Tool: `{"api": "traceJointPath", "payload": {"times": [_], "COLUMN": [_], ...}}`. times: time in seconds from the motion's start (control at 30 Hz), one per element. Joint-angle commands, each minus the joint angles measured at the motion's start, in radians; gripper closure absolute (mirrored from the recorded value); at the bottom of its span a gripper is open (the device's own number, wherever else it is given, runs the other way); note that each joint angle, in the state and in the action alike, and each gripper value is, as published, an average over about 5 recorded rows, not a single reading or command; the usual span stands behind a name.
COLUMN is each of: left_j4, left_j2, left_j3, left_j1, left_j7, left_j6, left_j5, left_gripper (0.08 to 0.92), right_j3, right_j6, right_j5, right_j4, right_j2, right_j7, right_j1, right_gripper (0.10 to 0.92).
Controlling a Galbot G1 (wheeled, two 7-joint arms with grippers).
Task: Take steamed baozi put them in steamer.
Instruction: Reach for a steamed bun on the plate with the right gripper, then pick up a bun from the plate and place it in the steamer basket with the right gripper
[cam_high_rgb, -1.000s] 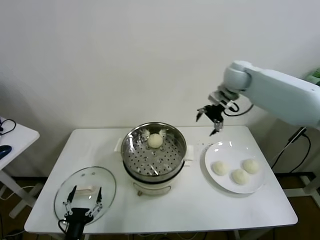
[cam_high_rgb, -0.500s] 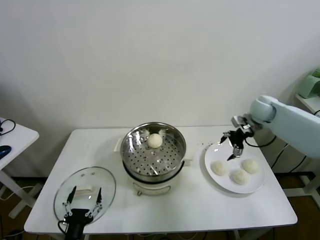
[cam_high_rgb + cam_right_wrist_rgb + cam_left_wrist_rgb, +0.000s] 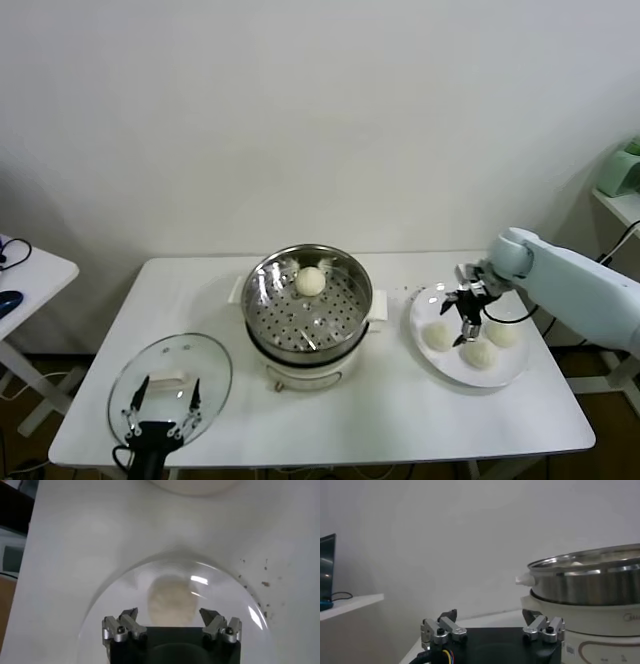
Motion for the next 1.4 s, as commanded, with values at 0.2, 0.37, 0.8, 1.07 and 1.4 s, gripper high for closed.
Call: {"api": "traceJointPath", "payload": {"times": [0.2,0.37,0.8,1.07,1.4], "left_j4": [0.008,0.010,0.006,0.005,0.000], "left_j2": [-0.003,-0.005,-0.008,-0.006,-0.005], "left_j3": [0.003,0.005,0.005,0.002,0.006], "left_j1": [-0.003,-0.003,0.003,0.007,0.012], "left_j7": [-0.001,-0.002,-0.005,-0.008,-0.010], "left_j6": [0.004,0.005,0.003,0.002,-0.003], "left_j5": [0.000,0.001,0.001,0.001,0.004], "left_gripper": [0.177,0.177,0.177,0.177,0.177], "right_j3": [0.035,0.049,0.063,0.065,-0.130], "right_j6": [0.007,0.013,0.015,0.011,-0.045], "right_j5": [-0.050,-0.068,-0.070,-0.037,0.253], "right_j4": [-0.083,-0.105,-0.114,-0.100,0.003], "right_j2": [0.063,0.076,0.083,0.068,0.026], "right_j7": [0.011,0.012,0.010,0.014,0.026], "right_j1": [-0.055,-0.062,-0.066,-0.049,0.235], "right_gripper": [0.203,0.203,0.304,0.321,0.321]}}
